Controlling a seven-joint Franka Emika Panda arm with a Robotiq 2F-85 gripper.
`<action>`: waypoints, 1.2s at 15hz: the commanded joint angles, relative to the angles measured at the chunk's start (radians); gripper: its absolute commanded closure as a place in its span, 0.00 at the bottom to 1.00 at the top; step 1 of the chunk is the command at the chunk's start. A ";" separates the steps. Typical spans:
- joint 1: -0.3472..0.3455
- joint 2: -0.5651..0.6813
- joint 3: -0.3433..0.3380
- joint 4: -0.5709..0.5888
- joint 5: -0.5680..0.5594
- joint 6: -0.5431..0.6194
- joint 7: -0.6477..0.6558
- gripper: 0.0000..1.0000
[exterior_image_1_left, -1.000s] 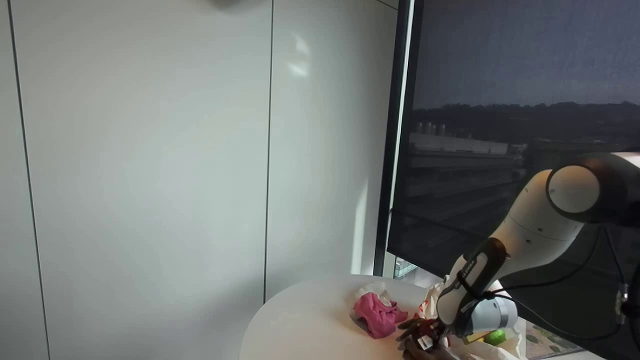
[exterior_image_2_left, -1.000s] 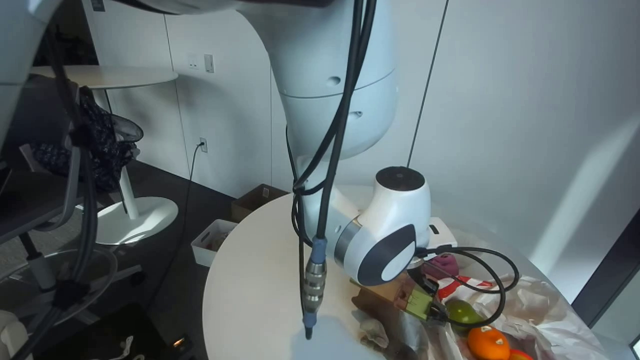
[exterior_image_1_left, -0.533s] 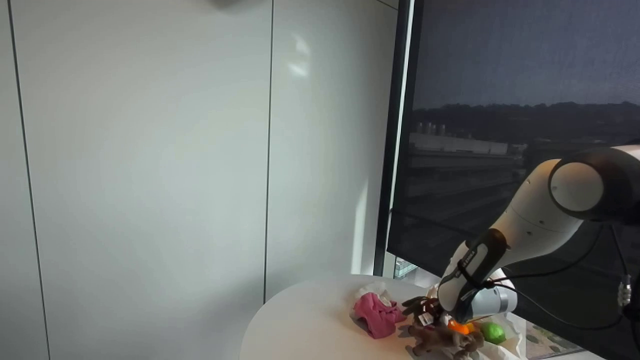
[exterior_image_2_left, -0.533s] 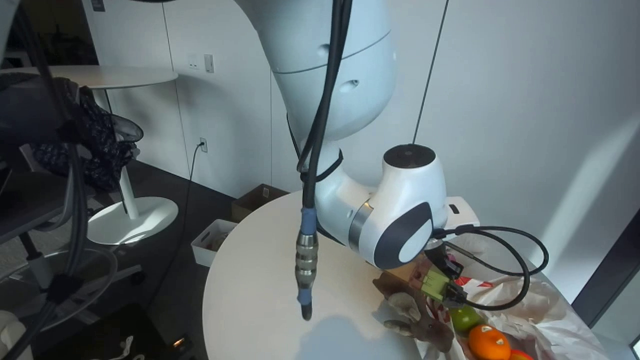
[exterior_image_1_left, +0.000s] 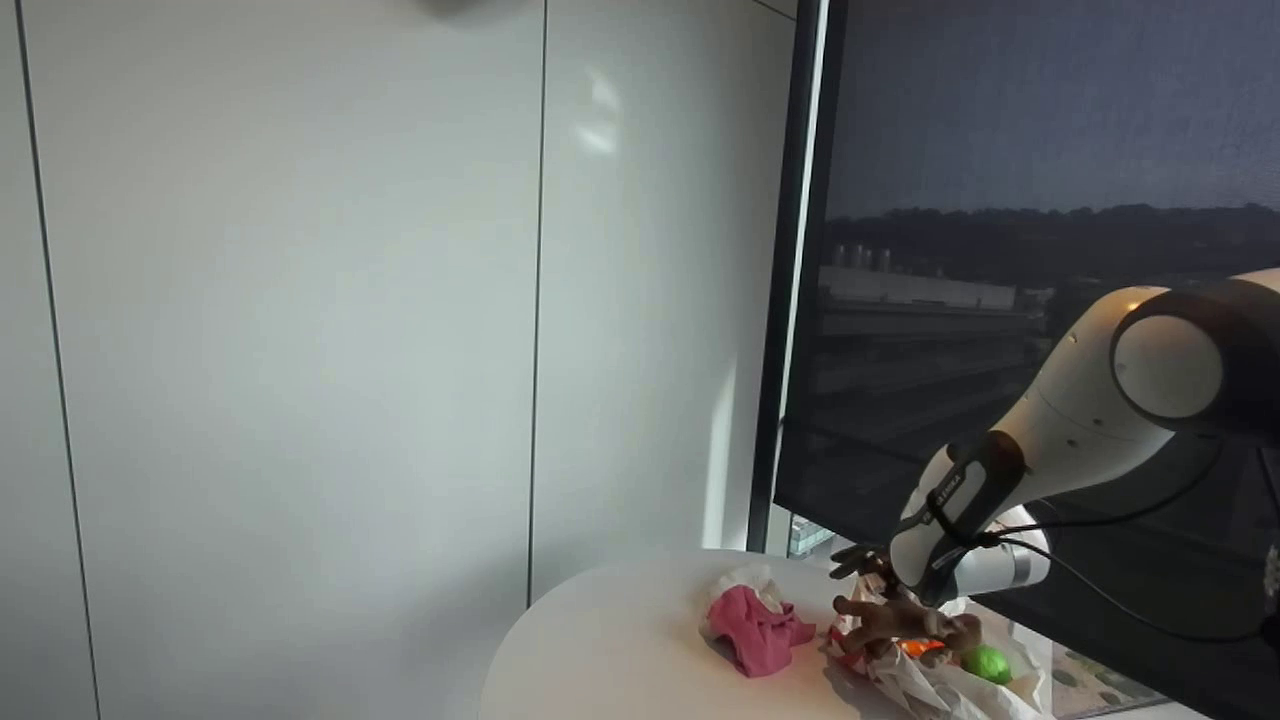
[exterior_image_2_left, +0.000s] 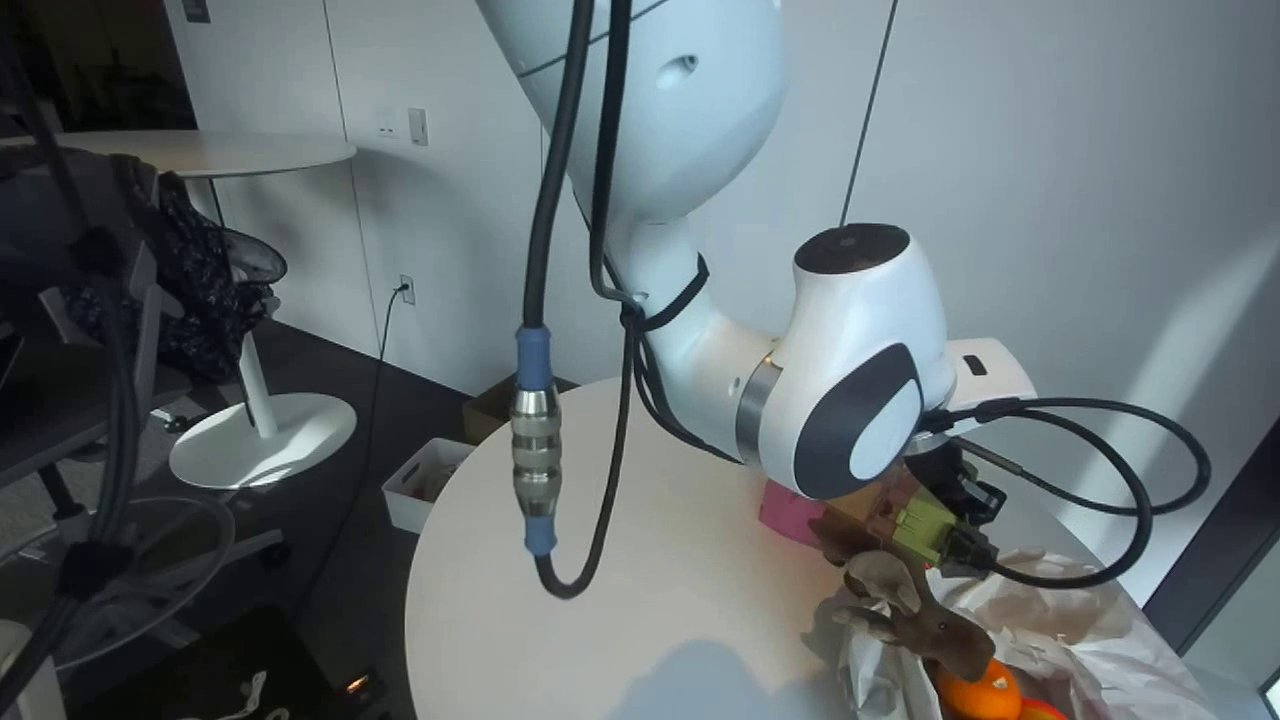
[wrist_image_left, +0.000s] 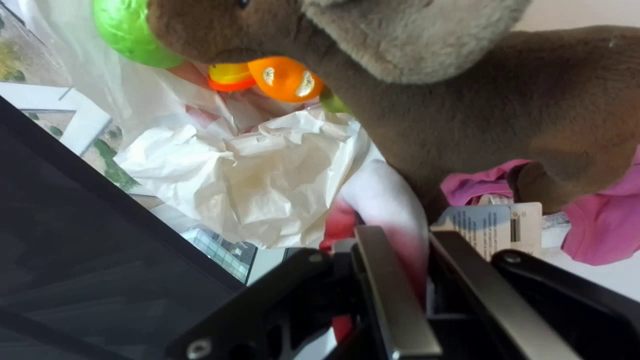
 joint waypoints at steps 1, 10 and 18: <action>0.109 -0.023 -0.129 0.002 0.007 0.051 0.058 0.83; 0.166 0.073 -0.283 0.036 0.032 0.083 0.136 0.83; -0.016 0.228 -0.174 0.115 0.079 0.139 0.129 0.83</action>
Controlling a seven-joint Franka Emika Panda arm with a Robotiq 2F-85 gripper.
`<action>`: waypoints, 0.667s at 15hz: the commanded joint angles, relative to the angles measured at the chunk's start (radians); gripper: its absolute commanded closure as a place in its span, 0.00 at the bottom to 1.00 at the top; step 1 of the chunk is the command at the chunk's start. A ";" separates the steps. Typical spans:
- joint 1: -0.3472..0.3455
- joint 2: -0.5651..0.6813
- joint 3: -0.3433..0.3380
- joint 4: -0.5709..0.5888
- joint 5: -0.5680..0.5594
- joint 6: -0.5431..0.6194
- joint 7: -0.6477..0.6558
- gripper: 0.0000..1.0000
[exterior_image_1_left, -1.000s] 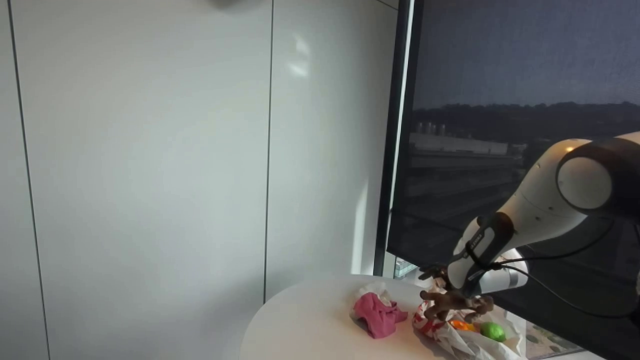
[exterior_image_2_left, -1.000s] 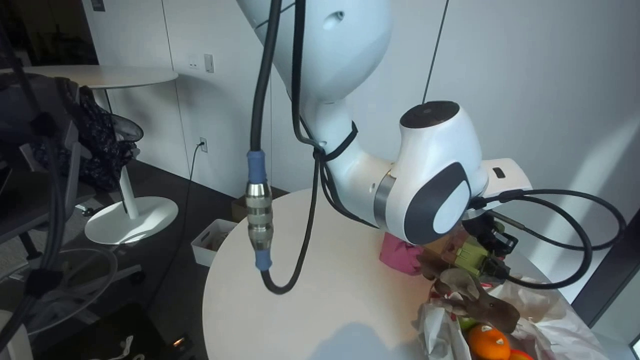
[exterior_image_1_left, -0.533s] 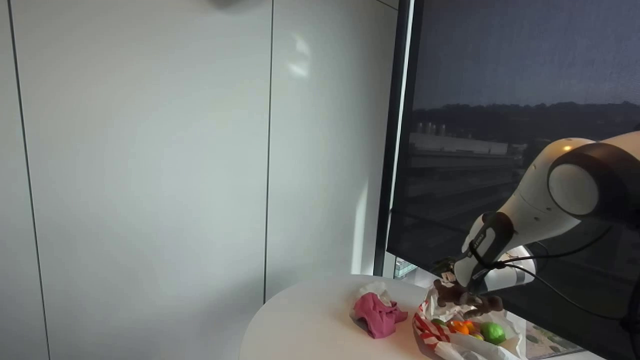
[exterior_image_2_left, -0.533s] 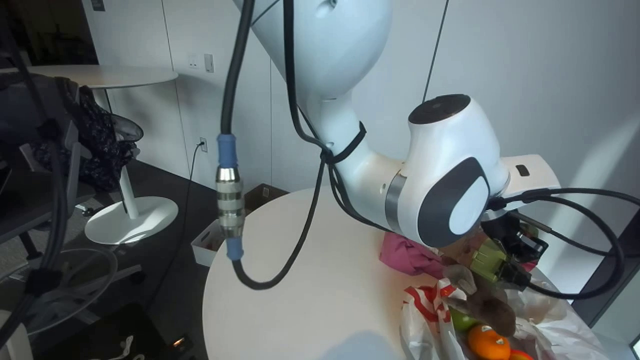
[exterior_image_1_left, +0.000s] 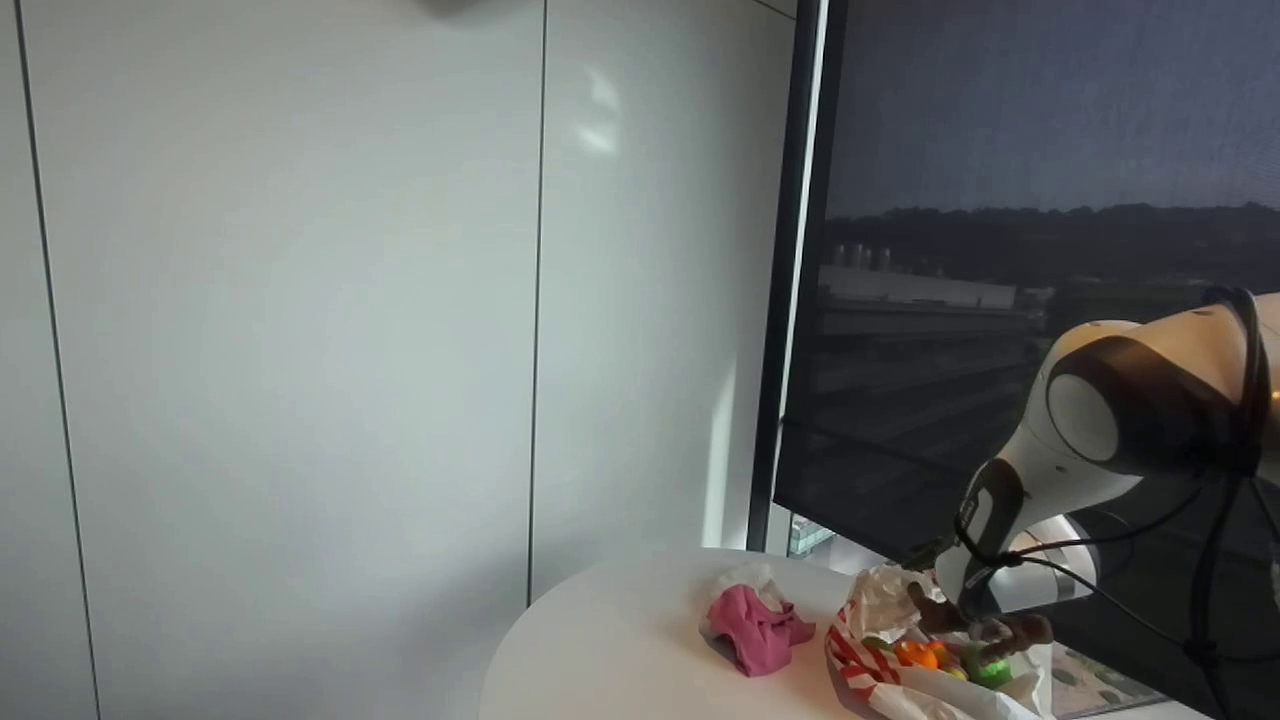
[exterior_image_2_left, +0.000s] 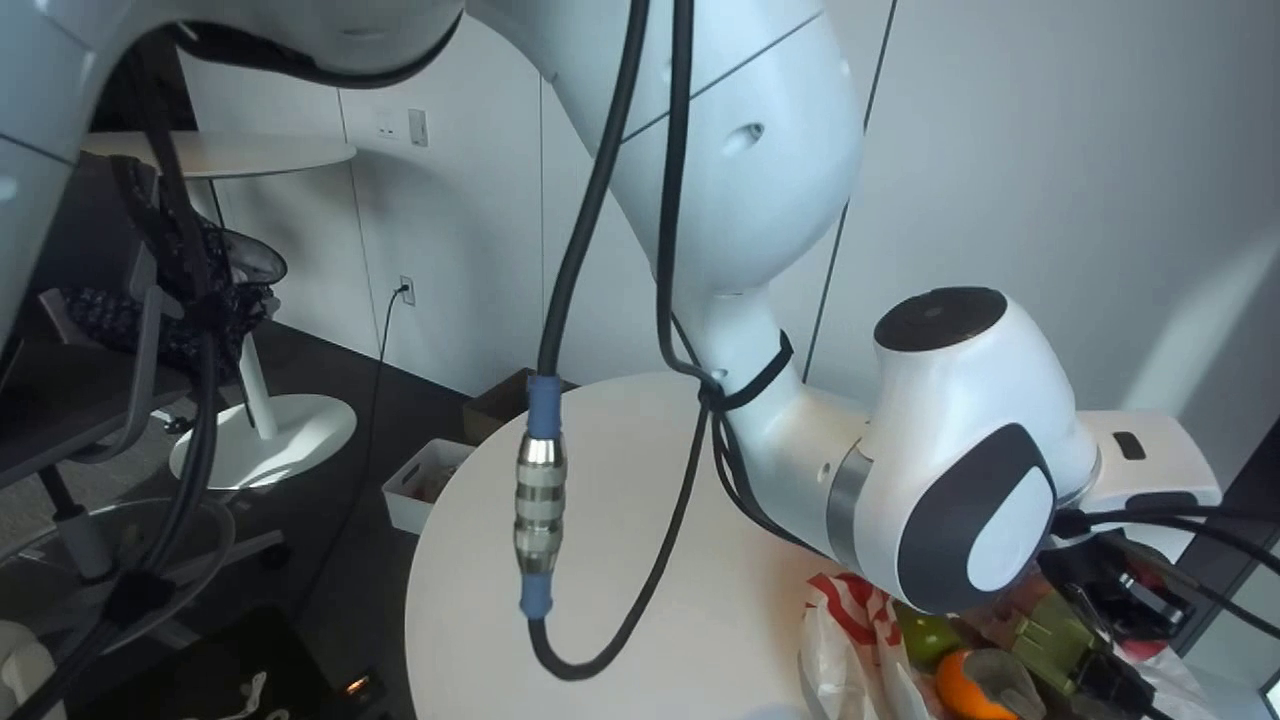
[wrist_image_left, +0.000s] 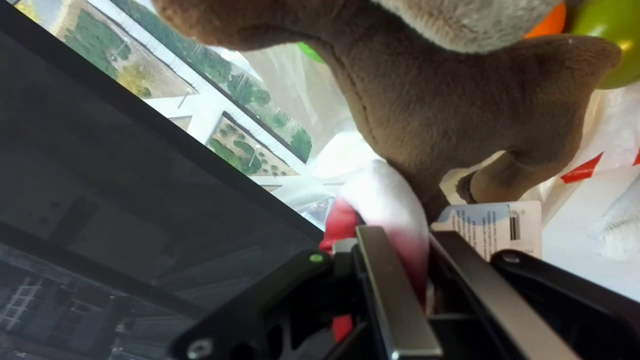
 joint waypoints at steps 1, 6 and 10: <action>-0.076 0.076 0.078 0.060 0.056 0.035 -0.015 0.83; -0.109 0.150 0.128 0.091 0.079 0.036 -0.023 0.83; -0.106 0.158 0.127 0.096 0.093 0.042 -0.025 0.50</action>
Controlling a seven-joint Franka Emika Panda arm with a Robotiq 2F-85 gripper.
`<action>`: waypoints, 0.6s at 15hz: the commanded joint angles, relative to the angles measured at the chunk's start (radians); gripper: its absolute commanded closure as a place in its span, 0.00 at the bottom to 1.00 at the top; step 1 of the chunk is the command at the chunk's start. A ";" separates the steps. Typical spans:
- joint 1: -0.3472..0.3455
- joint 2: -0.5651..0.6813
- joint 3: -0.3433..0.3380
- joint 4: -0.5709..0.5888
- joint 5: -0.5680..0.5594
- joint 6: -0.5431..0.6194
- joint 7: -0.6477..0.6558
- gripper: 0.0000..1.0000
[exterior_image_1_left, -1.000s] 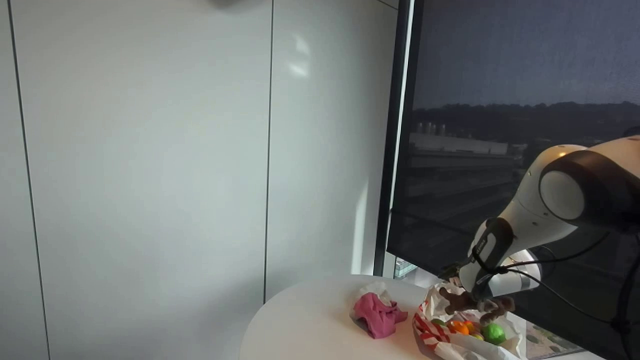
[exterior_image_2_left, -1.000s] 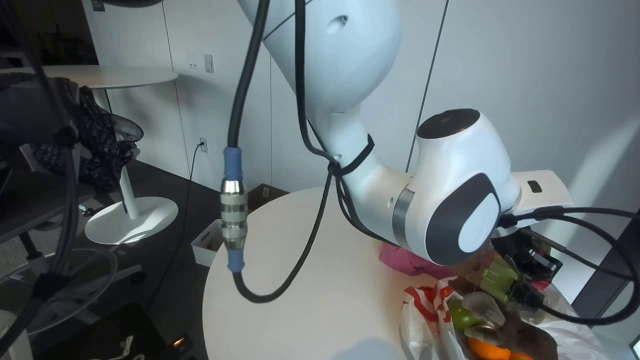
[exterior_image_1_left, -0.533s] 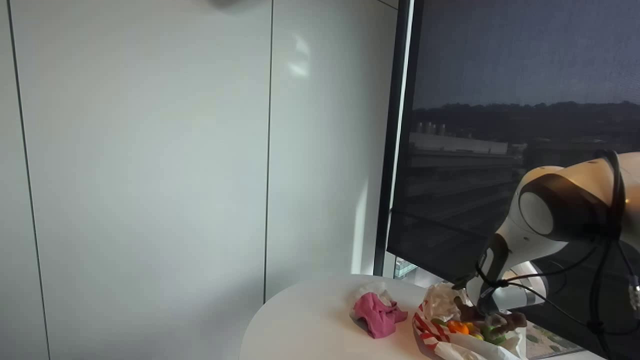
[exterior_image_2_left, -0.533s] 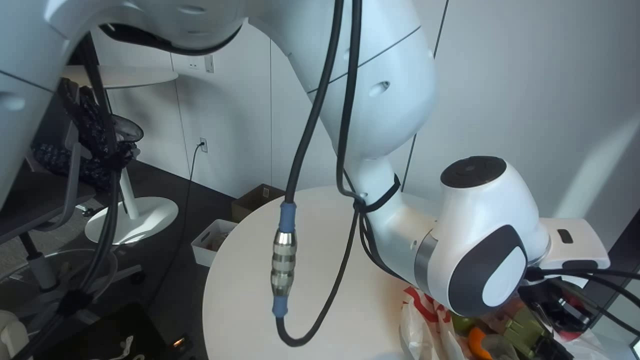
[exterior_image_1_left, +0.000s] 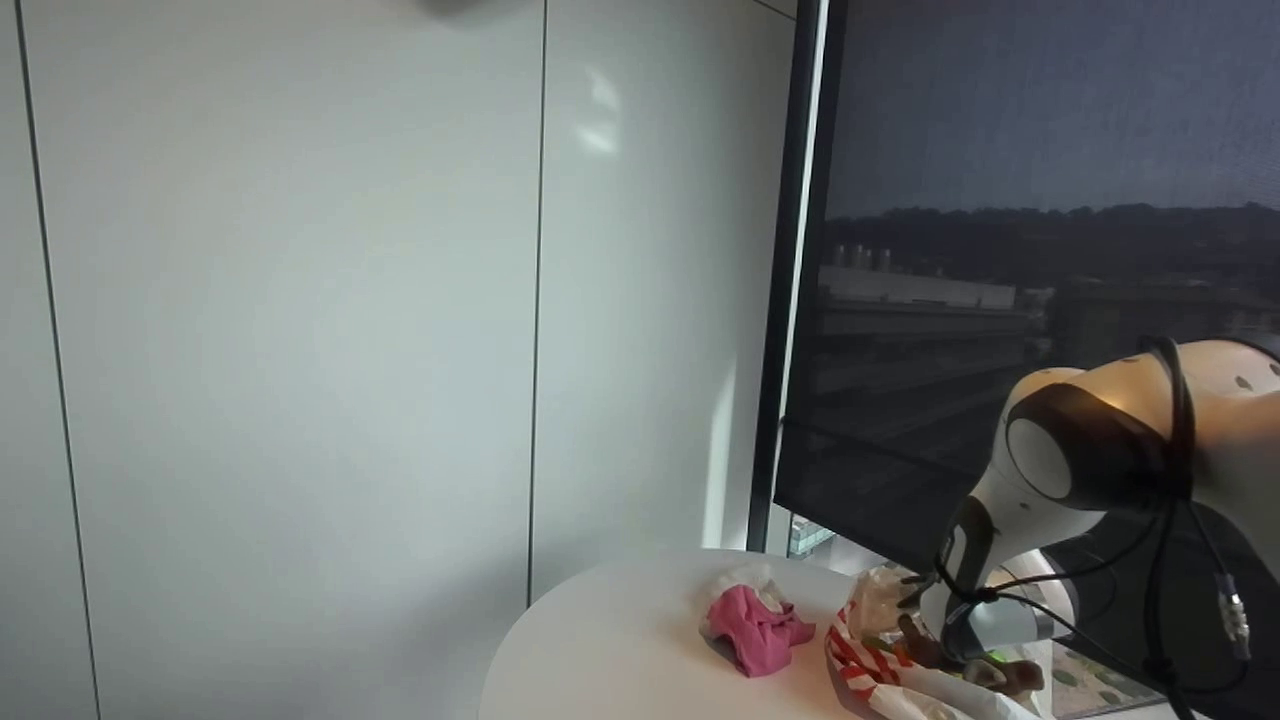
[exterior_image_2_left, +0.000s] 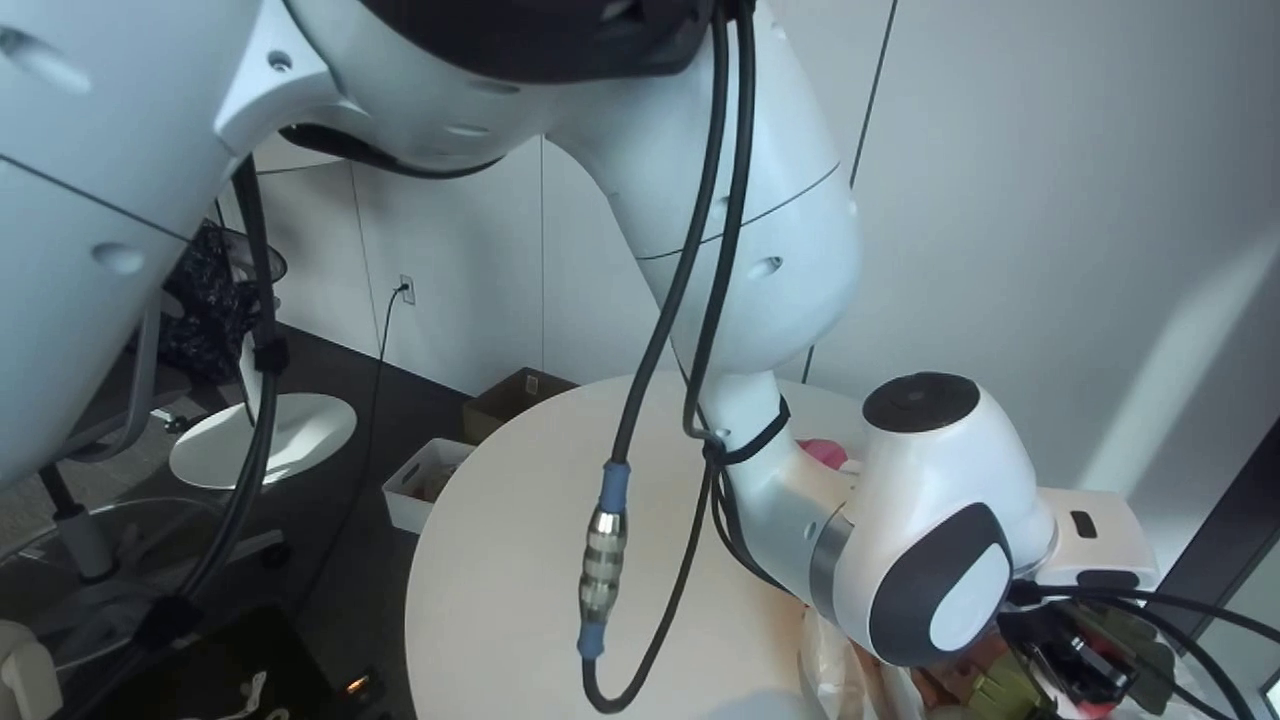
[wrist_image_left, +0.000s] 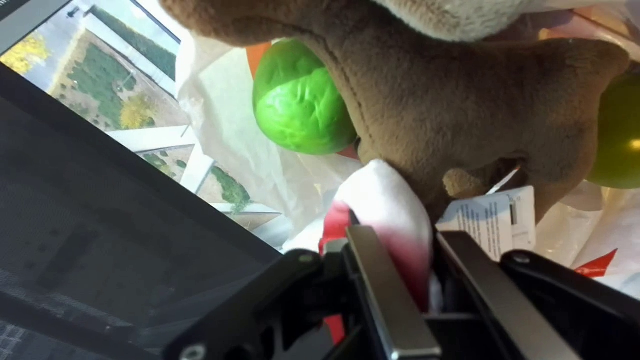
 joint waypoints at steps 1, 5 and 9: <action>-0.013 -0.006 0.014 0.018 0.031 0.027 -0.023 0.44; -0.033 -0.066 0.048 -0.002 0.036 -0.025 -0.023 0.12; -0.047 -0.062 0.055 0.014 0.038 -0.059 -0.016 0.43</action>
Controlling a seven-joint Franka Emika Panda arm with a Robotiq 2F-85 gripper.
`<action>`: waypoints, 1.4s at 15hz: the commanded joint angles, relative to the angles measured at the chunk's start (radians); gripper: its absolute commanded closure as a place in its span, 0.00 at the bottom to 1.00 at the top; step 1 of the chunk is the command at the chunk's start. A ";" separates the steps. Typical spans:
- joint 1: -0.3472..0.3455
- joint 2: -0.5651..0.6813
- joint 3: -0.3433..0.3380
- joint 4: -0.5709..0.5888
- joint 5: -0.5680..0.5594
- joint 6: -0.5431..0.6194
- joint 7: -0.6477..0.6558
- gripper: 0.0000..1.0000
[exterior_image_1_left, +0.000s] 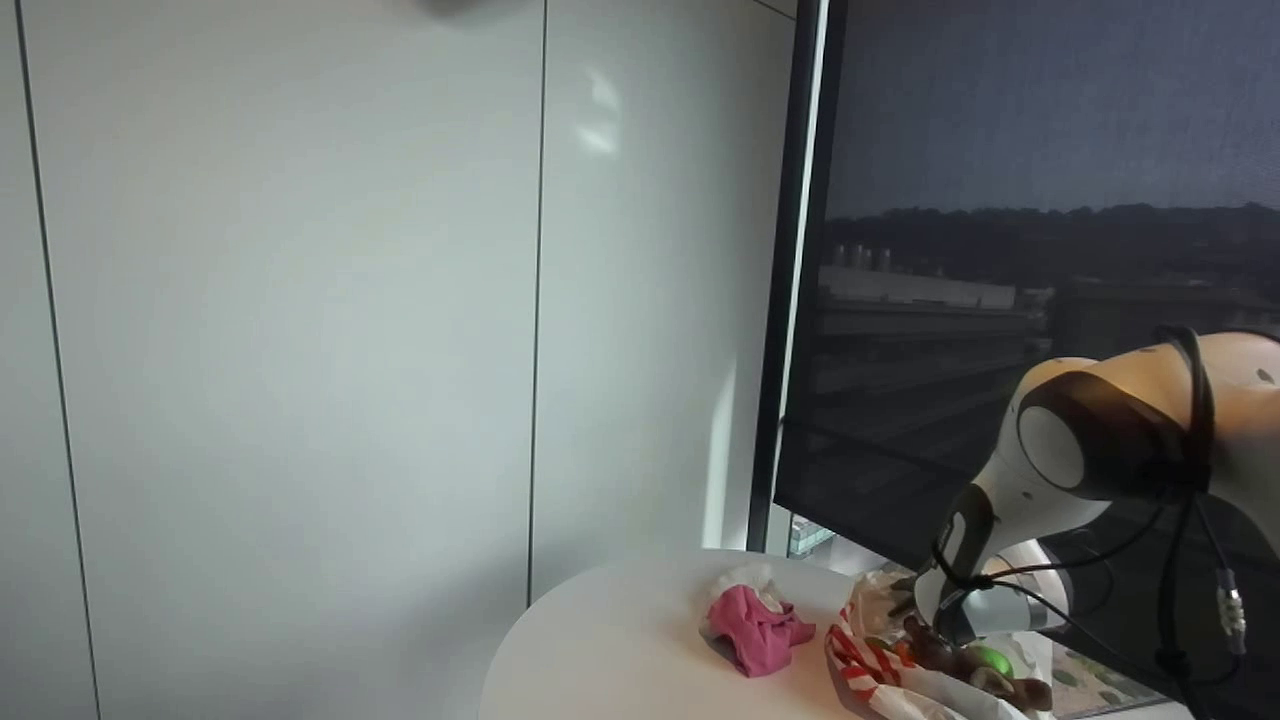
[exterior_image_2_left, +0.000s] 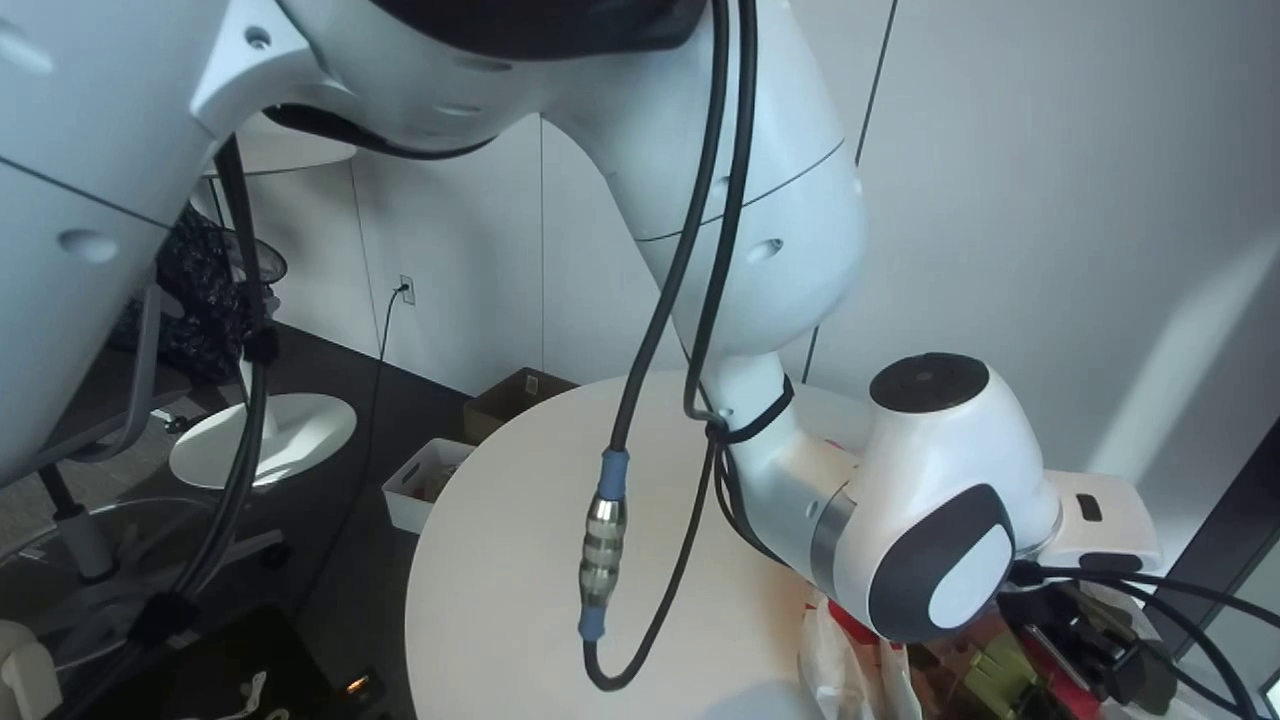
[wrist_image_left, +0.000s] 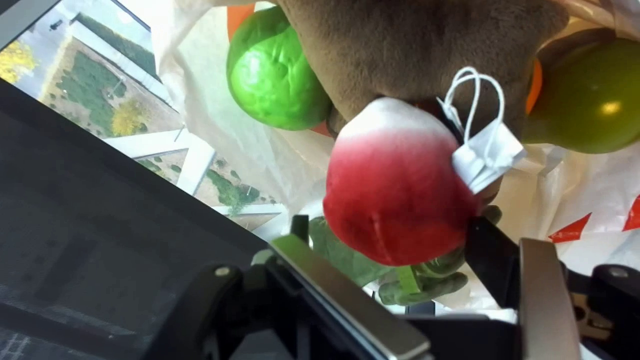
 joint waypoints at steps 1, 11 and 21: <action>-0.040 -0.029 0.036 0.011 0.015 -0.060 -0.011 0.50; -0.117 -0.094 0.145 -0.006 -0.008 -0.166 0.006 0.84; 0.073 -0.121 -0.083 -0.016 -0.223 -0.390 0.133 0.84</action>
